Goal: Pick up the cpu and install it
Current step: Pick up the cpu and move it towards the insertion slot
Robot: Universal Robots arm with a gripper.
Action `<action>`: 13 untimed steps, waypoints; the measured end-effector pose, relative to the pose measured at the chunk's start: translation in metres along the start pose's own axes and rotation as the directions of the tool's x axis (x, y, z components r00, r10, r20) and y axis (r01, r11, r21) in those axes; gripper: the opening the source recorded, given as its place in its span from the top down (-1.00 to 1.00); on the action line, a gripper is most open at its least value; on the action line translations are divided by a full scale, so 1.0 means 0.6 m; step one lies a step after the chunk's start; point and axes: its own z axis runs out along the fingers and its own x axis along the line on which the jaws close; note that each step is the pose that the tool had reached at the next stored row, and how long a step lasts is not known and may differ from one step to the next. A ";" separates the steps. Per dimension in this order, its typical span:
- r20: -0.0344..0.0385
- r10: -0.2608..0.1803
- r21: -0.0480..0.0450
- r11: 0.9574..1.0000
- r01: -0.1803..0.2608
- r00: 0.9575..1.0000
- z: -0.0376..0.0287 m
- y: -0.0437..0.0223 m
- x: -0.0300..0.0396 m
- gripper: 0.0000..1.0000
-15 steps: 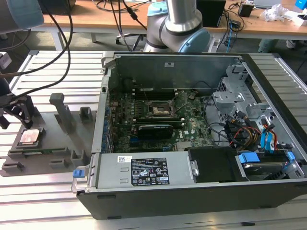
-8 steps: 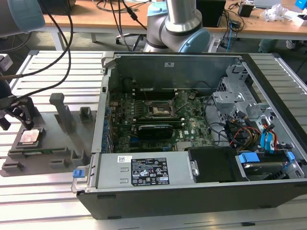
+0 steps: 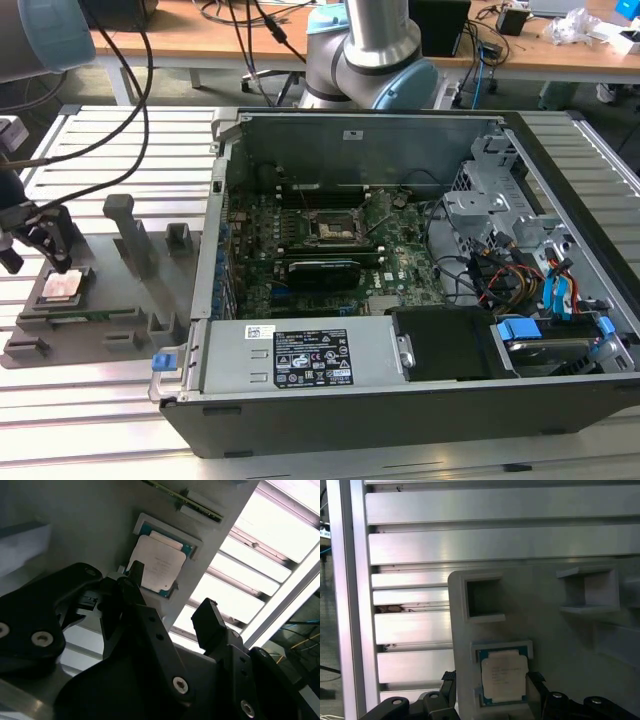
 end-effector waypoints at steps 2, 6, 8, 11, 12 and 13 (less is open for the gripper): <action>0.000 0.000 0.000 1.000 0.000 1.000 0.002 0.000 0.000 -0.33; 0.000 0.000 0.000 1.000 0.000 1.000 0.006 0.000 0.000 -0.33; 0.000 0.000 0.000 1.000 0.000 1.000 0.008 0.000 0.000 -0.33; 0.000 0.000 0.000 1.000 0.000 1.000 0.011 0.000 0.000 -0.33; 0.000 0.000 0.000 1.000 0.000 1.000 0.012 0.000 0.000 -0.33; 0.000 0.000 0.000 1.000 0.000 1.000 0.014 0.000 0.000 -0.33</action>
